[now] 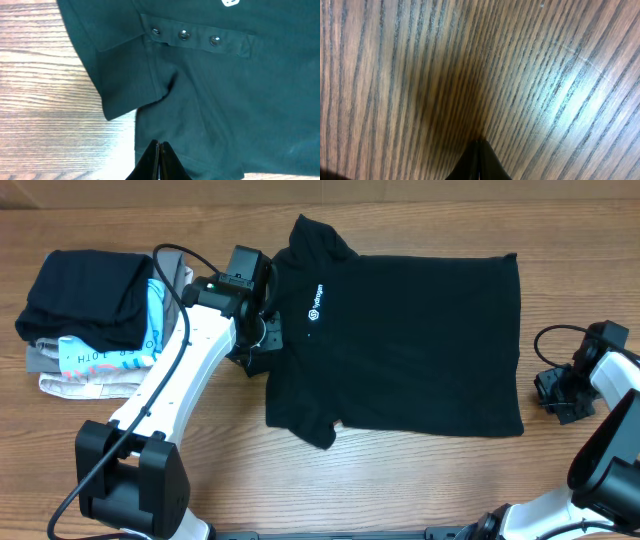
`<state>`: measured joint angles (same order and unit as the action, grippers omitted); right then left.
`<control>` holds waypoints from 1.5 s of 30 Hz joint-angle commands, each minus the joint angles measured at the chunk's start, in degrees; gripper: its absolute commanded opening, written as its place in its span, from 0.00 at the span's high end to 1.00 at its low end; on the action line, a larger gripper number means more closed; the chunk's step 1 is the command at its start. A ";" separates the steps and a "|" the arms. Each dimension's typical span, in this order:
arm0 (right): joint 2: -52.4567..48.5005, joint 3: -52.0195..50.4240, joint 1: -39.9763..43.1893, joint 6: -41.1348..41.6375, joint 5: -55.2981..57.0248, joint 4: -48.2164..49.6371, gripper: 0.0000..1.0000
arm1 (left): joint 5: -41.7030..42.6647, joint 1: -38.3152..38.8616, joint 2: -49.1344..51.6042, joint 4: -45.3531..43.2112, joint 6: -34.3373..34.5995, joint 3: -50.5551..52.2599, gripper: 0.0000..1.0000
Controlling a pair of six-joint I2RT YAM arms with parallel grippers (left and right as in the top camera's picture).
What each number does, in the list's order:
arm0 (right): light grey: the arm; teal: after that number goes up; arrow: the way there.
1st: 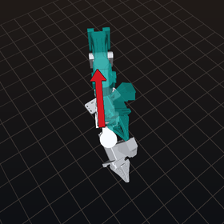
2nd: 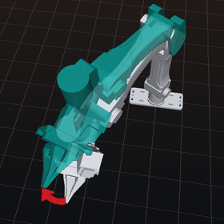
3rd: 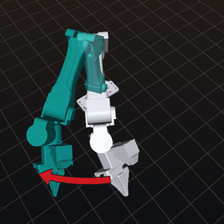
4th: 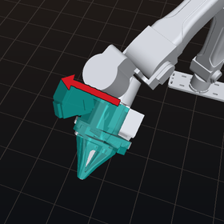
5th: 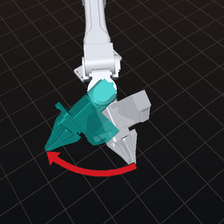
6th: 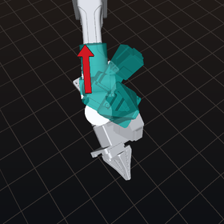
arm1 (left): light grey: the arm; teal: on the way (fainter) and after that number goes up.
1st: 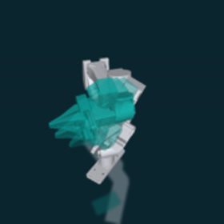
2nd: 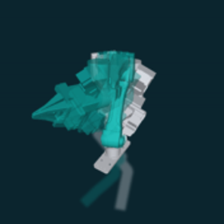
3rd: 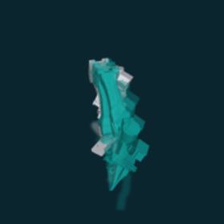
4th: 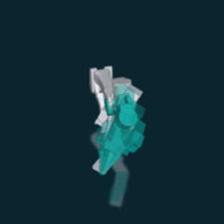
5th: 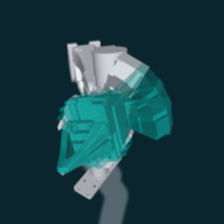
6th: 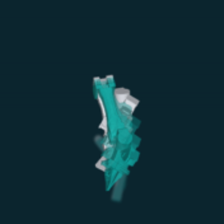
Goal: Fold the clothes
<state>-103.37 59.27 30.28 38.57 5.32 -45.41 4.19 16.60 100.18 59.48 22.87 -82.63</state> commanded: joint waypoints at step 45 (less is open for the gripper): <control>-2.49 11.21 -0.15 0.28 -7.15 -3.61 0.00 | 1.36 3.28 -7.96 -19.78 -6.12 34.82 0.48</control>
<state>-105.82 69.69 30.28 38.76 -1.67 -49.45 7.20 19.86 92.07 39.99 17.37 -48.23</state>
